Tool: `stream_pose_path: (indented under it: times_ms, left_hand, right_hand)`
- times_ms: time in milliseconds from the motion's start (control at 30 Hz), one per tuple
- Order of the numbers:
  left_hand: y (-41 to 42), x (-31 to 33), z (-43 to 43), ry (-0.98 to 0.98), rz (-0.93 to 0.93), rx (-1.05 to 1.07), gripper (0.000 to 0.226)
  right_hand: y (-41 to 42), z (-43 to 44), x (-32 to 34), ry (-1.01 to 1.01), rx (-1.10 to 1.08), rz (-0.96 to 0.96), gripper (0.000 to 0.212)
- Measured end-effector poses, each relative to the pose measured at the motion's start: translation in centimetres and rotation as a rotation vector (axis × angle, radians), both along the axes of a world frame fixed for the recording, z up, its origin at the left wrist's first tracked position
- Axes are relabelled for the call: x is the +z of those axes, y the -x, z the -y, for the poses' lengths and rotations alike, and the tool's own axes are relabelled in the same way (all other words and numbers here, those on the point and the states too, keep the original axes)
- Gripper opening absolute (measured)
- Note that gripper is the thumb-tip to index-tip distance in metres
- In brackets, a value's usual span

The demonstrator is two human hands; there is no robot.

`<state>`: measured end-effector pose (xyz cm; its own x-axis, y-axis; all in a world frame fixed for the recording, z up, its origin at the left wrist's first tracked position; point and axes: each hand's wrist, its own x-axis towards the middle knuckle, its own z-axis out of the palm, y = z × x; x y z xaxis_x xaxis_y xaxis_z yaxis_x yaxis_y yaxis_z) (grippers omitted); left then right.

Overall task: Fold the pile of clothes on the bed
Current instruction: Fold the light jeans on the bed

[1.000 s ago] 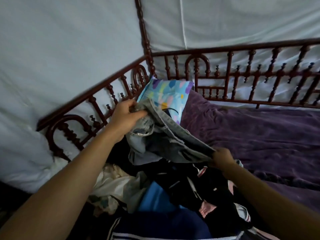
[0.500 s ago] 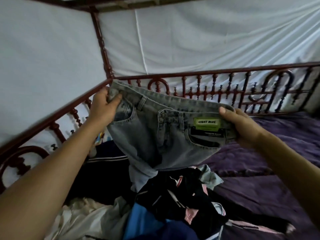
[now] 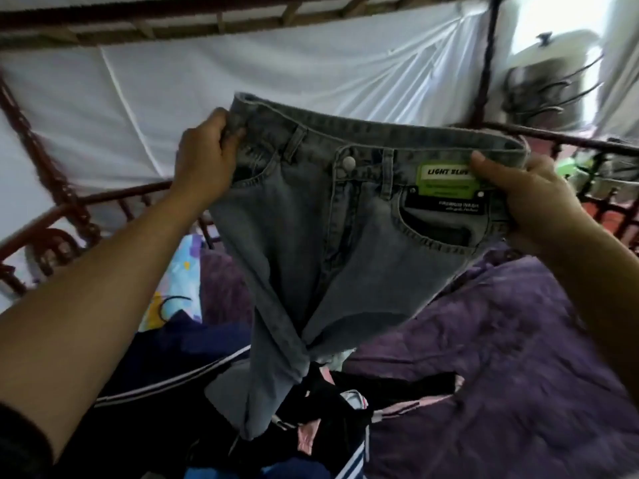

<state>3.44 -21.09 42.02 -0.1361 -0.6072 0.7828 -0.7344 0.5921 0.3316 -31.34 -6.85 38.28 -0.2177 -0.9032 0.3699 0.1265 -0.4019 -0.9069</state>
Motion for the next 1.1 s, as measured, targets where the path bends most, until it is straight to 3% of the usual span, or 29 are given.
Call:
stream_pose_path:
  times_ms: [133,267,500,700,900,1100]
  left_hand:
    - [10.7,-5.5,2.2,-0.291,-0.01,-0.106,0.02]
    - [21.7,-11.9,3.3,-0.483,-0.072,-0.242,0.019]
    - [38.7,-18.9,3.5,-0.531,-0.12,-0.272,0.014]
    - [49.9,-22.6,6.5,-0.66,-0.084,-0.443,0.011]
    - [60.1,-30.5,9.1,-0.91,-0.047,-0.543,0.016]
    - [67.9,-39.3,9.7,-1.111,0.022,-0.505,0.01]
  right_hand:
    - [8.0,-2.1,-5.4,-0.122,-0.247,-0.206,0.014]
    - [16.7,-4.1,-13.2,-0.287,-0.36,-0.164,0.013]
    - [29.8,-7.6,-19.7,-0.363,-0.503,-0.056,0.011]
    - [38.2,-7.8,-24.0,-0.431,-0.605,-0.02,0.011]
    - [45.0,-6.2,-31.3,-0.736,-0.716,-0.005,0.013]
    - [51.6,-2.9,-38.4,-1.057,-0.759,-0.205,0.012]
